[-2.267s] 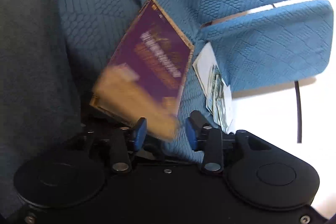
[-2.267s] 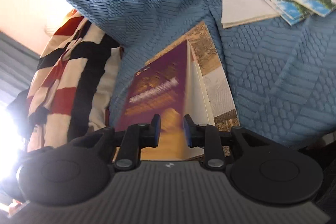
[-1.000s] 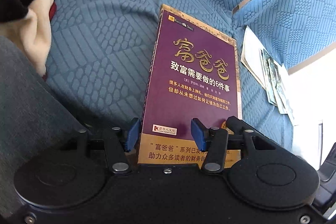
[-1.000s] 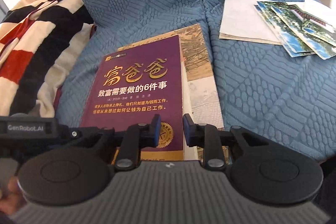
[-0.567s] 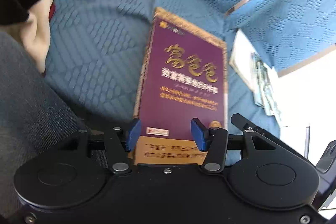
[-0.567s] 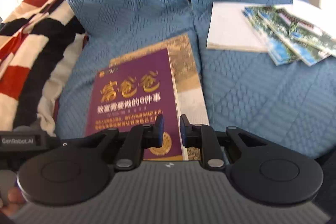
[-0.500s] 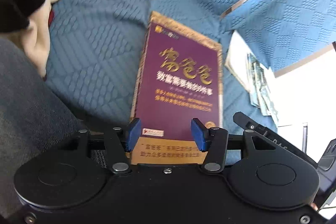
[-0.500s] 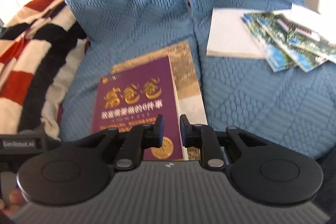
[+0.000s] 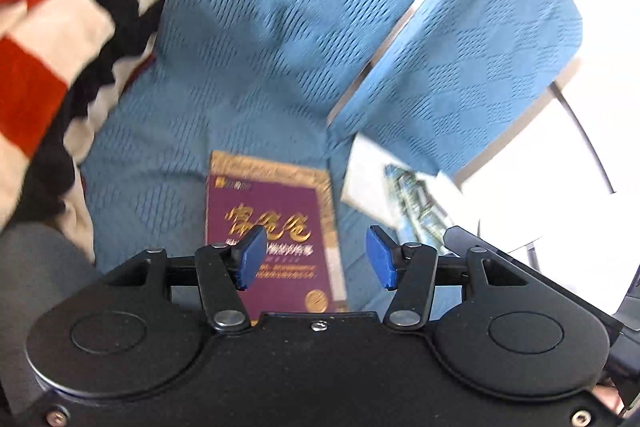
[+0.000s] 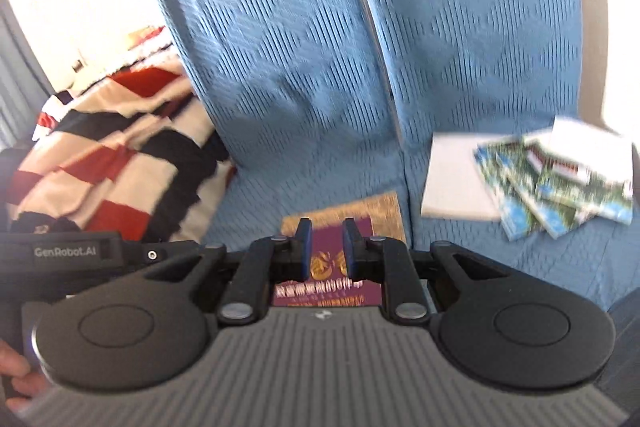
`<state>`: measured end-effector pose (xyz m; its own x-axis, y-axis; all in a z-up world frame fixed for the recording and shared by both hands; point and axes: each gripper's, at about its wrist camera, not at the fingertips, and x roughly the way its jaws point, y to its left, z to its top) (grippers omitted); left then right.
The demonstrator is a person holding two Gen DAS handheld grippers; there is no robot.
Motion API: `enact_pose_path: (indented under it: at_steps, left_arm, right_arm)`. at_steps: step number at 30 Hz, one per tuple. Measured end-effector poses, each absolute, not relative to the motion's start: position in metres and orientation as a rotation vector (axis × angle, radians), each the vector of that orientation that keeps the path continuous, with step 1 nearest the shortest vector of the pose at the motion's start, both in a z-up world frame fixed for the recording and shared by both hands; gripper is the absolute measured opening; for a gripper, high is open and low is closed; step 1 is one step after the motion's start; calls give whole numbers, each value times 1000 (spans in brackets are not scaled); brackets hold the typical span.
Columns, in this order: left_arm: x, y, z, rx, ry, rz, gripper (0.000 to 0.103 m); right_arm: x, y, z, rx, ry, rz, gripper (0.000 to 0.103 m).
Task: Organize objects
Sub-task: 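Push the purple book square on the stack with both grippers, then lift both grippers away and move them toward the postcards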
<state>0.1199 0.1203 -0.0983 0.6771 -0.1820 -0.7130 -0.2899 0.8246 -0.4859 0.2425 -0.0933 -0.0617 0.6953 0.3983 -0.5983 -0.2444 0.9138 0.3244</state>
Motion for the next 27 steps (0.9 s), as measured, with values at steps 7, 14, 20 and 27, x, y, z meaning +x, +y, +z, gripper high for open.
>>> enact_pose_path:
  at_steps: [7,14,20,27]
  left_arm:
    - [110,96,-61,-540,763,12,53]
    - [92,68,-47,-501,733,5,56]
    - [77,50,-48,-487,728,-6,62]
    - [69,29,-46,-451,689,2,77]
  right_arm:
    - [212,-112,-31,237,651,345,19]
    - [180,-138,-22,252,642,291,19]
    - [164,-156,-21,246,616,250,20]
    - [155,-172,-31,252,611,242,20]
